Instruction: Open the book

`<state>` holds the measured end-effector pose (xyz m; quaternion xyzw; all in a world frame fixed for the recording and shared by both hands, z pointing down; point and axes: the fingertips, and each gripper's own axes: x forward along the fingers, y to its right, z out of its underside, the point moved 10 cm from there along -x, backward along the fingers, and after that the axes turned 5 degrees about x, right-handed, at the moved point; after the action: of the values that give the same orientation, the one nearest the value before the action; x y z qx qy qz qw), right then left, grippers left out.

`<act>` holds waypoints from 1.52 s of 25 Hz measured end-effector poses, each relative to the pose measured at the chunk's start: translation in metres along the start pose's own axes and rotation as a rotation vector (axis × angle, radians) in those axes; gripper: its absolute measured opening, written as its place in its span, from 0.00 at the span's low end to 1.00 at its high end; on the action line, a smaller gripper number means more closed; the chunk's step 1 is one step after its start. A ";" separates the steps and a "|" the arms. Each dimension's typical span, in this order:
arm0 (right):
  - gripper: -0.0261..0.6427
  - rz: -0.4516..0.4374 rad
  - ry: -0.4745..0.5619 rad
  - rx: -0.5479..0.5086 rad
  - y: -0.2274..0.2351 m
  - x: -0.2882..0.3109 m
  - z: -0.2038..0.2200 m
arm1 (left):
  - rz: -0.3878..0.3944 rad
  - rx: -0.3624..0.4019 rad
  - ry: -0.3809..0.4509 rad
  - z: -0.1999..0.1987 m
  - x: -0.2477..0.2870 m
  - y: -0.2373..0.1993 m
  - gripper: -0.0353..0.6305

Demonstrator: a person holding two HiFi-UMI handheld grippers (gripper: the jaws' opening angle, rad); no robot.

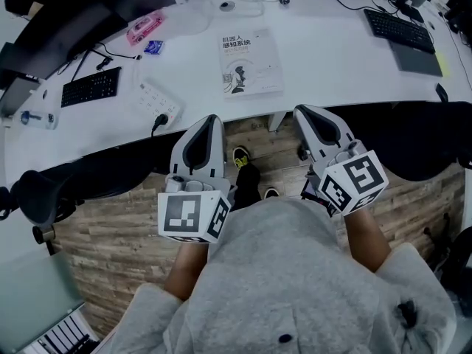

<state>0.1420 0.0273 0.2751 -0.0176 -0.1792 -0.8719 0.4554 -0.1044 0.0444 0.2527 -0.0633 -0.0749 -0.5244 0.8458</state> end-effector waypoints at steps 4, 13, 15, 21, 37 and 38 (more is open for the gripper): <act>0.08 0.012 -0.019 -0.004 0.007 0.025 -0.004 | 0.003 -0.012 -0.012 0.000 0.021 -0.022 0.07; 0.08 0.051 -0.057 0.011 0.019 0.065 -0.011 | 0.032 -0.042 -0.044 0.000 0.060 -0.057 0.07; 0.08 0.062 -0.061 0.015 0.021 0.071 -0.010 | 0.039 -0.046 -0.049 0.001 0.066 -0.062 0.07; 0.08 0.085 -0.078 0.020 0.026 0.085 -0.013 | 0.068 -0.056 -0.059 0.000 0.085 -0.076 0.07; 0.08 0.149 -0.094 0.011 0.026 0.132 -0.023 | 0.149 -0.081 -0.084 0.002 0.122 -0.116 0.07; 0.08 0.151 -0.096 0.009 0.026 0.135 -0.024 | 0.153 -0.084 -0.087 0.002 0.124 -0.119 0.07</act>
<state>0.0871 -0.1007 0.2867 -0.0706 -0.2030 -0.8322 0.5111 -0.1572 -0.1164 0.2822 -0.1267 -0.0845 -0.4578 0.8759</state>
